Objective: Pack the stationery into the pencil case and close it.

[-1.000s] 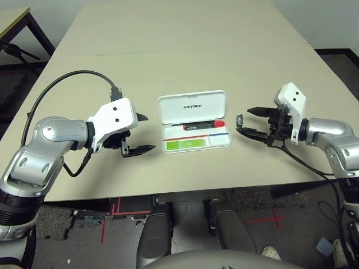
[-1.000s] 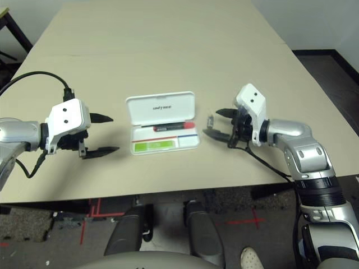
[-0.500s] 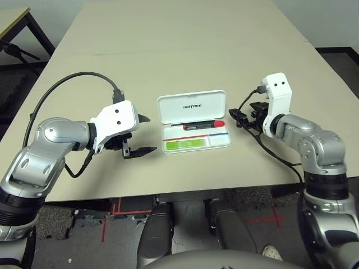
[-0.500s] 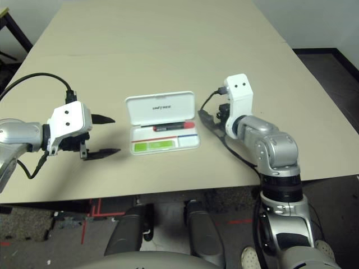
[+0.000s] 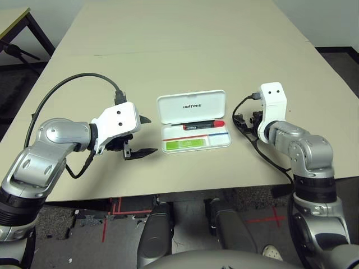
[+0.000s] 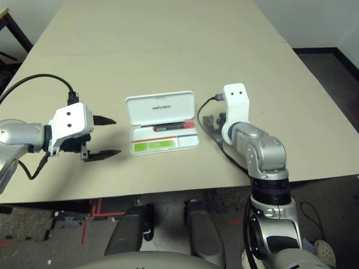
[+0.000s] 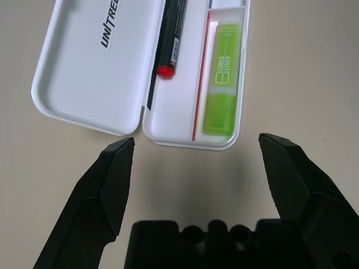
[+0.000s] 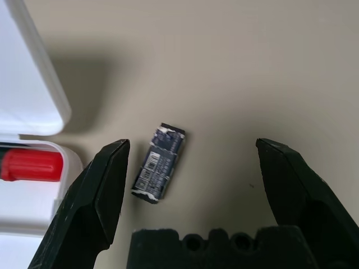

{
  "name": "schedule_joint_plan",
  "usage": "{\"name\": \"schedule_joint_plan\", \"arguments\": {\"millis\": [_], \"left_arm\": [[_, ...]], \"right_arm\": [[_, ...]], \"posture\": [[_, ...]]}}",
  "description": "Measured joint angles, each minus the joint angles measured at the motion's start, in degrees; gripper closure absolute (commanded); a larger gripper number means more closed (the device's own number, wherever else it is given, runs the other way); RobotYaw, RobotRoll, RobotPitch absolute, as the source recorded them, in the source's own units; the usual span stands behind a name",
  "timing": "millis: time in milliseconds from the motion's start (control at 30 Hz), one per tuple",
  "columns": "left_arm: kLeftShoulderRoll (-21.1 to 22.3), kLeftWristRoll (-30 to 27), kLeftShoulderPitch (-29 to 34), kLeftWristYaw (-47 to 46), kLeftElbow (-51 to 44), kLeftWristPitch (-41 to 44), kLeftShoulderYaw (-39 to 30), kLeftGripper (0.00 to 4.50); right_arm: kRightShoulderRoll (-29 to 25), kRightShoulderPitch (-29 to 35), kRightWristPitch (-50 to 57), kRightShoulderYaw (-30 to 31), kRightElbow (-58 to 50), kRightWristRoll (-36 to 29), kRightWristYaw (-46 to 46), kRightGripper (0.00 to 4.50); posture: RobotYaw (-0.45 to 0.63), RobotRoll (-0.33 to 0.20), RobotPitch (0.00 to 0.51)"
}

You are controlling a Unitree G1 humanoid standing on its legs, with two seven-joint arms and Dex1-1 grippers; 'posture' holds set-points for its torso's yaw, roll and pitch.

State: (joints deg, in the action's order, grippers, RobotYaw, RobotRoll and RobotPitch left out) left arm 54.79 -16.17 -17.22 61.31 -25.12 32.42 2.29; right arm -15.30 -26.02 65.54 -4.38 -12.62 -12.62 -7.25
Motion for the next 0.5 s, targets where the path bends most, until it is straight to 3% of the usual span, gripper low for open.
{"name": "schedule_joint_plan", "arguments": {"millis": [267,367,500], "left_arm": [[0.00,-0.01,0.00,-0.15,-1.00,0.45,0.03,0.03],[0.00,-0.02,0.00,-0.25,-1.14,0.76,0.03,0.00],[0.00,-0.03,0.01,-0.59,-1.30,1.06,0.03,0.00]], "right_arm": [[1.39,0.14,-1.40,1.89,1.99,1.82,0.39,0.00],[1.62,0.05,-2.27,1.96,2.81,2.45,0.50,0.59],[1.31,-0.17,-2.76,2.07,3.72,3.36,0.60,2.06]], "posture": [[0.01,0.000,0.165],[0.01,0.000,0.164],[0.01,0.000,0.164]]}}
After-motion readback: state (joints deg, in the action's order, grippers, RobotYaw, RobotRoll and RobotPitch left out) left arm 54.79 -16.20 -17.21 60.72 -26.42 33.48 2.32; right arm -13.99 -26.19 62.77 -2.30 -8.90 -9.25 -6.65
